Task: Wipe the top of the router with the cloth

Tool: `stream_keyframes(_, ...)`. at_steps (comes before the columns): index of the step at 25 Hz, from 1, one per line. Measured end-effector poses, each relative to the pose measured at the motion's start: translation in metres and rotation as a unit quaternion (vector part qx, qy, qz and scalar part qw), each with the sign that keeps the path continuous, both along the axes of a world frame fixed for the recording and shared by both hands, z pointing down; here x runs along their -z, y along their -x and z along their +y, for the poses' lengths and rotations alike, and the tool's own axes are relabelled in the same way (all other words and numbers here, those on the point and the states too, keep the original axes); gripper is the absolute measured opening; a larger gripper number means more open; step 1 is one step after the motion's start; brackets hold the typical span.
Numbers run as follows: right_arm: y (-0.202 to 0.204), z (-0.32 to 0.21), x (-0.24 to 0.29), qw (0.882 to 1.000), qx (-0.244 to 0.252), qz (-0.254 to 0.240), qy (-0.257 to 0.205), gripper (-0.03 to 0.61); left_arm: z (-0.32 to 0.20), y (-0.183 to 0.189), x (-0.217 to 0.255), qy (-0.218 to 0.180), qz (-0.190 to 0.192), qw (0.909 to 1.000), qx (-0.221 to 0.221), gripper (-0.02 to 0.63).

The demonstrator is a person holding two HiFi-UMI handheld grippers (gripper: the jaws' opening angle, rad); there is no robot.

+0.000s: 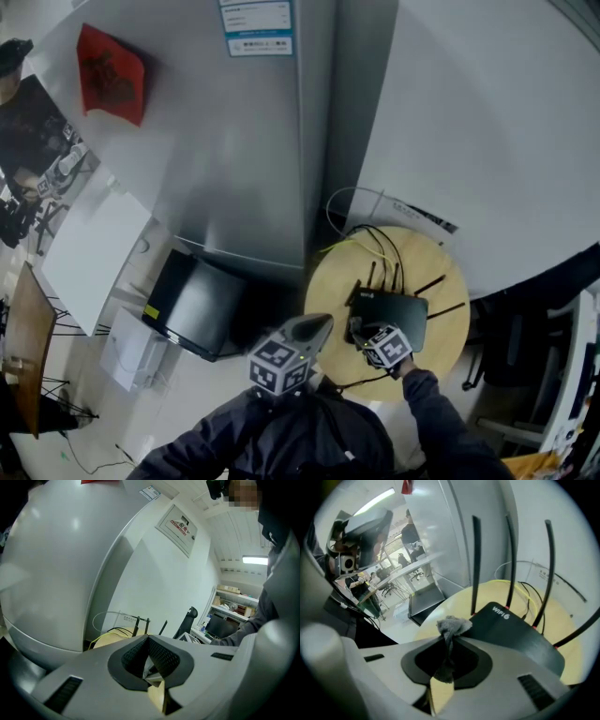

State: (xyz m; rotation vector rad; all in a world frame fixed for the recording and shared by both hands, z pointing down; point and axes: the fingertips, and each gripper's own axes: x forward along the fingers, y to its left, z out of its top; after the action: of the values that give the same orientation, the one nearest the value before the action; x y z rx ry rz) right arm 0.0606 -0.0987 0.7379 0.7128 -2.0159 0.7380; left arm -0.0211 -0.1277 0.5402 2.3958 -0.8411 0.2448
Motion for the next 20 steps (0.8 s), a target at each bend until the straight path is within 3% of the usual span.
stream_keyframes(5, -0.042, -0.051, 0.001, 0.998, -0.048, 0.023, -0.023, 0.071, 0.001, 0.008, 0.000, 0.001, -0.005, 0.9999, 0.013, 0.002)
stream_keyframes(9, -0.053, -0.084, -0.003, 0.997, -0.065, 0.041, -0.032, 0.071, -0.002, 0.011, 0.002, 0.002, -0.007, 0.9997, 0.022, 0.002)
stream_keyframes(15, -0.062, -0.095, -0.025, 0.993, 0.011, 0.113, -0.033, 0.071, -0.003, 0.012, 0.004, -0.004, -0.010, 0.9996, 0.026, 0.002)
stream_keyframes(20, -0.057, -0.089, -0.027, 0.990, 0.056, 0.123, -0.027, 0.071, -0.004, 0.013, 0.001, -0.005, -0.013, 0.9995, 0.029, 0.002)
